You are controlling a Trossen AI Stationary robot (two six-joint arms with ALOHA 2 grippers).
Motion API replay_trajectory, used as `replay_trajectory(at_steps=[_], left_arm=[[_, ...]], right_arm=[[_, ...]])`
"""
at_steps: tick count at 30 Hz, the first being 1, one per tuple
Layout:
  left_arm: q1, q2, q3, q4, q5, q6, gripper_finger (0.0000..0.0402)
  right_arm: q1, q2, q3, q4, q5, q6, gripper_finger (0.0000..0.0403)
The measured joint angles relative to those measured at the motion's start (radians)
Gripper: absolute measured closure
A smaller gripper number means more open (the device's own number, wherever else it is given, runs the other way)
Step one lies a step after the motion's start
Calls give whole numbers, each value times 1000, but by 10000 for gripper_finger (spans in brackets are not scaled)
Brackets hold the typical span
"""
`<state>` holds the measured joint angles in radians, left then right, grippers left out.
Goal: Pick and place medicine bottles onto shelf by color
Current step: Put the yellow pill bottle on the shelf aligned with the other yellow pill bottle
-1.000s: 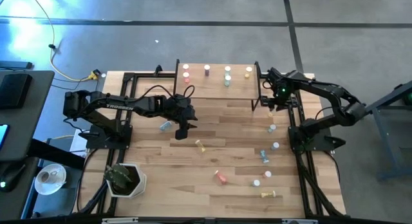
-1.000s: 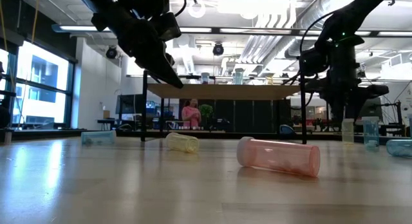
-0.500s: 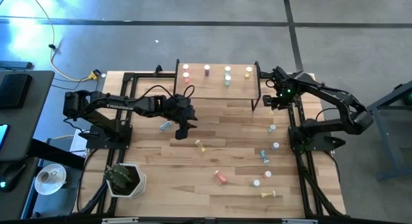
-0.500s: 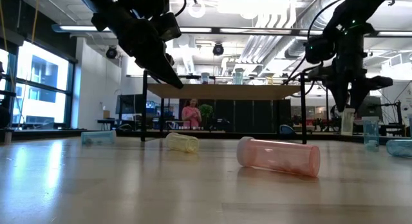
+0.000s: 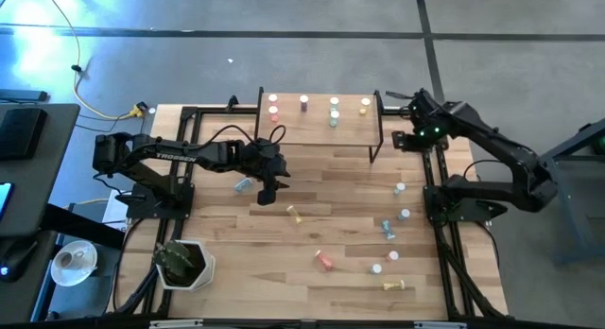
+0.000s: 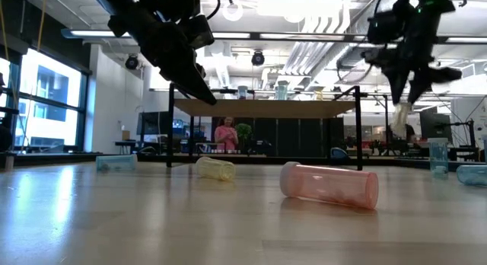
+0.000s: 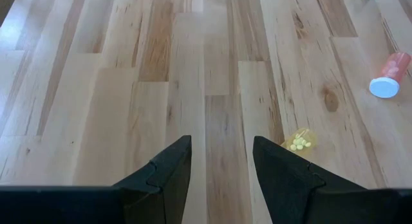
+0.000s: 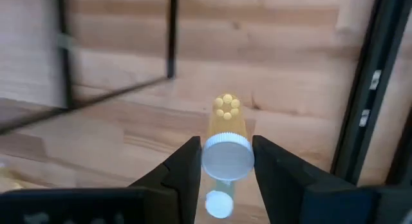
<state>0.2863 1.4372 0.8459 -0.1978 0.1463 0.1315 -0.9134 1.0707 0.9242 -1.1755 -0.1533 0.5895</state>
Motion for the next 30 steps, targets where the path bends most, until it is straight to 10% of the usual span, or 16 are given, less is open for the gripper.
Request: replay_trajectory(at_steps=[30], left_arm=[[0, 0, 0, 0, 0, -24, 243]], right_arm=[[0, 272, 744, -299, 128, -118, 277]])
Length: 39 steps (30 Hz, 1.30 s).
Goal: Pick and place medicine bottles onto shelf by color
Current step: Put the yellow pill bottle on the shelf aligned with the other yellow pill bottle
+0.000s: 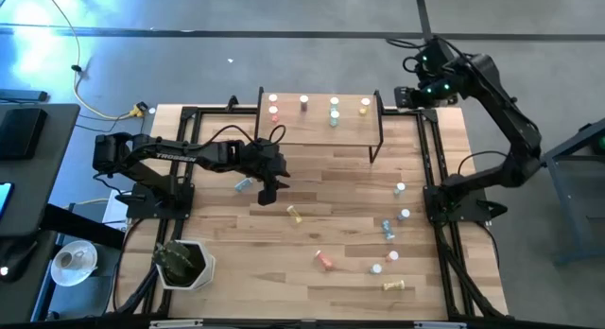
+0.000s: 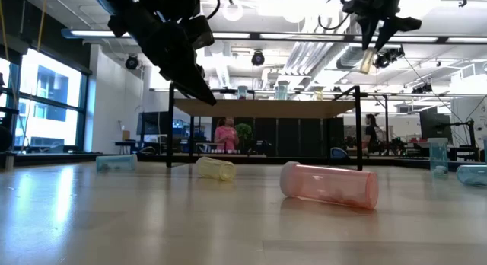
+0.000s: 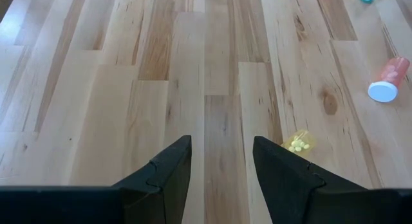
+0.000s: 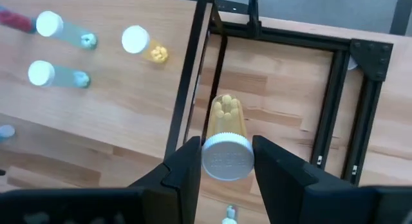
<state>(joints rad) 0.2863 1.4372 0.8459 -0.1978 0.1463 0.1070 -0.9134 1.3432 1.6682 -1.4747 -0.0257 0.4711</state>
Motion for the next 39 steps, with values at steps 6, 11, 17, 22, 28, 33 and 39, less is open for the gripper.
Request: replay_trajectory(at_steps=[6, 11, 17, 22, 28, 33, 39], left_arm=[[0, 0, 0, 0, 0, -2, 243], [0, 0, 0, 0, 0, -2, 243], [0, 0, 0, 0, 0, -2, 243], [0, 0, 0, 0, 0, -2, 243], [0, 0, 0, 0, 0, -1, 243], [0, 0, 0, 0, 0, 0, 243], [0, 0, 0, 1, 0, 0, 243]], right_arm=[[26, 72, 80, -15, -4, -9, 277], [81, 135, 159, -36, -8, -24, 277], [127, 219, 217, -56, -8, -27, 277], [153, 281, 224, -57, -18, -34, 277], [176, 345, 224, -56, -30, -45, 277], [183, 385, 224, -54, -31, -53, 277], [191, 418, 224, -43, -38, -53, 277]])
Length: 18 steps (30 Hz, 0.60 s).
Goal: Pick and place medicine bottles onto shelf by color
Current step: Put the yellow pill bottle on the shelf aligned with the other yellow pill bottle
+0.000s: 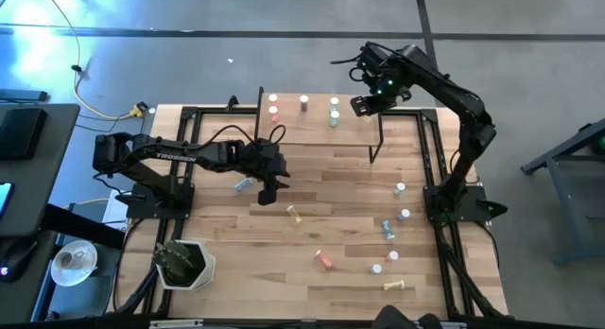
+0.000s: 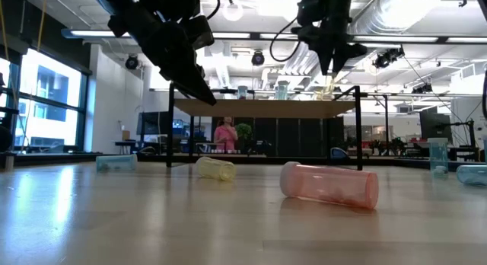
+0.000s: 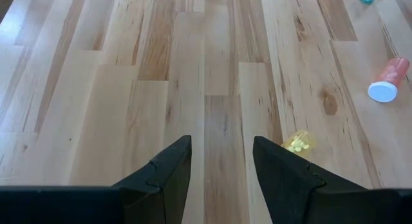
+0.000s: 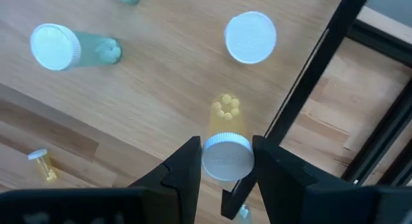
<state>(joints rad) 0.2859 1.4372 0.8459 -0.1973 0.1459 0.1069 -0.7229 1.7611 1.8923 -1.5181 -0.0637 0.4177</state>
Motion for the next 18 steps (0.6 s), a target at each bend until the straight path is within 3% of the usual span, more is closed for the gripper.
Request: replay_trajectory(at_steps=[18], left_arm=[[0, 0, 0, 0, 0, 0, 243]], right_arm=[[12, 41, -3, 12, -20, 0, 277]])
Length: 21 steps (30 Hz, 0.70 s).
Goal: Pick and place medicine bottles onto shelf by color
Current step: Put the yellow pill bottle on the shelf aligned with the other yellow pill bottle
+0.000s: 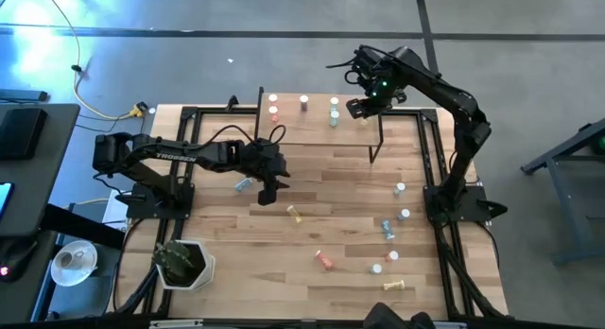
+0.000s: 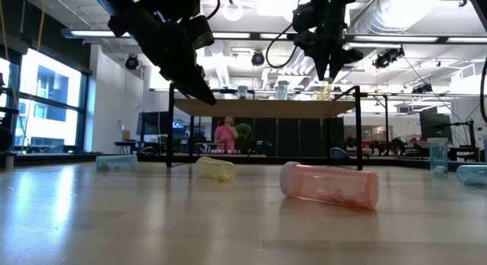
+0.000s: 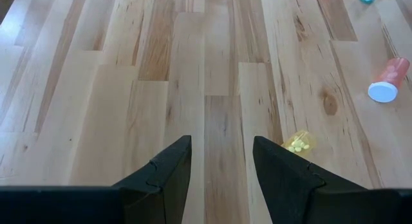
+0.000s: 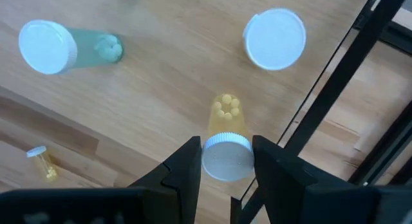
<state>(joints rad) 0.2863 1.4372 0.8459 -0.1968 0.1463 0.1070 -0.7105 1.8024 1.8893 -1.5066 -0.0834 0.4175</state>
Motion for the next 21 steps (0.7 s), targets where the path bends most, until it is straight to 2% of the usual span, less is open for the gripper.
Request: replay_trajectory(at_steps=[21], left_arm=[[0, 0, 0, -4, 0, -1, 243]], right_arm=[[5, 19, -1, 6, -1, -37, 277]])
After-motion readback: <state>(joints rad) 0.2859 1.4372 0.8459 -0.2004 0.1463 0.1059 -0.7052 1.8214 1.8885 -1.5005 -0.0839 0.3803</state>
